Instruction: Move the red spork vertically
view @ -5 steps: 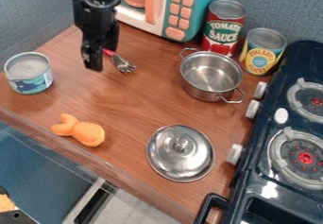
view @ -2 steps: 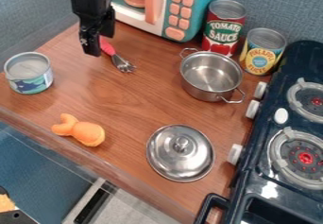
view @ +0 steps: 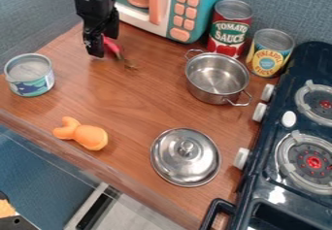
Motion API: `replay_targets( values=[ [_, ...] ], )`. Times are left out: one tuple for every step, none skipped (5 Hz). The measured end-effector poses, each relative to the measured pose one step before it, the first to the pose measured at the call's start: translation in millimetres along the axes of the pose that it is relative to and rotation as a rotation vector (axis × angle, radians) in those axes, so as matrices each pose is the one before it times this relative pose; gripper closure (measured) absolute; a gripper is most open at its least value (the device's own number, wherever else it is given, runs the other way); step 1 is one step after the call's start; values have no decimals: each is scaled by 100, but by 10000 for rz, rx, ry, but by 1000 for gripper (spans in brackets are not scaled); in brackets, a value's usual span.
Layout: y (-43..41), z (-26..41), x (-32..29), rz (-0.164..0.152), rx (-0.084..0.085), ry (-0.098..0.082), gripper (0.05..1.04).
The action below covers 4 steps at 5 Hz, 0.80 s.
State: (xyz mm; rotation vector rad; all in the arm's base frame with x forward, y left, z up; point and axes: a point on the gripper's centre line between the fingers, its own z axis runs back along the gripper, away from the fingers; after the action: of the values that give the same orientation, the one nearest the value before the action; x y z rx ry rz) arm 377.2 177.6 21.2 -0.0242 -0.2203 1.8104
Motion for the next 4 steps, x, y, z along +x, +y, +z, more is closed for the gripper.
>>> replay_targets(
  values=[
    [255,-368,407,264,-153,-99,405],
    [340,149,110,129,-162,-83,654],
    [606,9,35,7,49,-71,705],
    [1070,515,-24,72,169,-66,705]
  ],
)
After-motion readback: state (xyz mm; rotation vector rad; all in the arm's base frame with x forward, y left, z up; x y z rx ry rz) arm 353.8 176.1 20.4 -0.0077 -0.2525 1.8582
